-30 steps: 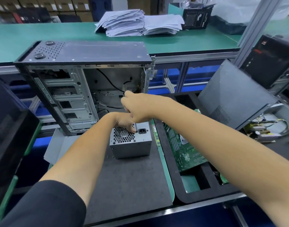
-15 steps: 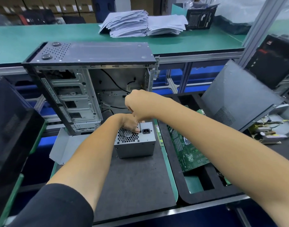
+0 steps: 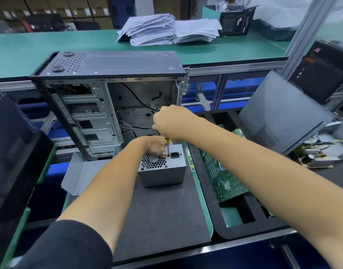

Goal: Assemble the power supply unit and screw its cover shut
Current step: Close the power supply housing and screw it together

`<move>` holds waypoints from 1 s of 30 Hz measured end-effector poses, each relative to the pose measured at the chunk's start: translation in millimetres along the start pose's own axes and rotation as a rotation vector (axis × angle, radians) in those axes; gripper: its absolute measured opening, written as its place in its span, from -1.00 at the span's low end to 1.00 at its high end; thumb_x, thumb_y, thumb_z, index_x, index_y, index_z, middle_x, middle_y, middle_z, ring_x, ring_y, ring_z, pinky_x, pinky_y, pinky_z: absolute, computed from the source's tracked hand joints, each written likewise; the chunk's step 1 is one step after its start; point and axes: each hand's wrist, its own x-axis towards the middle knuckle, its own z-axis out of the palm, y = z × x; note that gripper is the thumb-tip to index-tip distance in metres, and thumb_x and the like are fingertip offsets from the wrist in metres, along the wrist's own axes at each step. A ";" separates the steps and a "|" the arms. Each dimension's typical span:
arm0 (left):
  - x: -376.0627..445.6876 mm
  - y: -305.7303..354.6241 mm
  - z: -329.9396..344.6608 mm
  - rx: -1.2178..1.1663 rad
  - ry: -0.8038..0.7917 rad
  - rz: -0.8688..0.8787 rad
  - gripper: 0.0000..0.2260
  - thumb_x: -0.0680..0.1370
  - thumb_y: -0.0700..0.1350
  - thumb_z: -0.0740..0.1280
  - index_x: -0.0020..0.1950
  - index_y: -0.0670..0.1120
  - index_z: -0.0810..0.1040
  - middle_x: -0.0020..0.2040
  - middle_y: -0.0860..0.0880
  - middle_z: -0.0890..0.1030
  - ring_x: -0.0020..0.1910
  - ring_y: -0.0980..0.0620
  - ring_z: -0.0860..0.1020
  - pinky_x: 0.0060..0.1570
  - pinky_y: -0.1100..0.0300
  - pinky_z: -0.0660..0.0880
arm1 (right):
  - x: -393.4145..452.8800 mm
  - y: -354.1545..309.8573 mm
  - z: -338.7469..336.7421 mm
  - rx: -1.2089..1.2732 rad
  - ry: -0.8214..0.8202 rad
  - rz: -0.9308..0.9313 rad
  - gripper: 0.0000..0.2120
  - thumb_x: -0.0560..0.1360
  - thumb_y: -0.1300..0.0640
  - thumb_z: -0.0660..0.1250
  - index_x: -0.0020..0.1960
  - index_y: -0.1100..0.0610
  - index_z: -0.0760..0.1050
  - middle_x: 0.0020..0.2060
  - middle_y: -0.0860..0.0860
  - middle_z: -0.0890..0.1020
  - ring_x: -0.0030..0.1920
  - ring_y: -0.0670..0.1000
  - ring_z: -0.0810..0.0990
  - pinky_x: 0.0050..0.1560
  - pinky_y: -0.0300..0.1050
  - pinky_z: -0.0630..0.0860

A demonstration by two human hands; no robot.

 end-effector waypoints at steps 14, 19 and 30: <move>-2.0 -0.6 0.5 -0.019 -0.036 -0.048 -0.66 0.65 -0.13 0.17 0.32 -0.33 0.40 0.20 -0.21 0.47 0.06 -0.02 0.35 0.15 0.10 0.32 | -4.2 -1.3 1.4 0.096 -0.110 -0.049 -0.92 0.51 0.22 0.23 -0.02 0.22 0.39 -0.07 0.10 0.39 -0.30 0.07 0.40 -0.44 -0.14 0.21; -5.6 2.0 -1.0 -0.110 -0.001 -0.064 -0.77 0.63 -0.18 0.21 0.22 -0.29 0.43 0.11 -0.17 0.55 -0.06 0.00 0.43 0.05 0.11 0.44 | -4.4 -3.1 -1.5 0.059 -0.014 -0.003 -0.73 0.54 0.19 0.25 -0.28 0.12 0.23 -0.30 0.05 0.34 -0.36 0.01 0.36 -0.40 -0.16 0.29; -0.1 0.3 -0.2 -0.030 -0.024 -0.046 -0.90 0.63 -0.18 0.20 0.03 -0.22 0.41 -0.03 -0.10 0.39 -0.15 0.03 0.32 -0.19 0.25 0.25 | -4.4 1.6 -0.1 0.064 0.005 0.027 -0.63 0.61 0.10 0.17 -0.33 0.10 0.14 -0.36 0.02 0.28 -0.28 0.10 0.40 -0.35 -0.11 0.30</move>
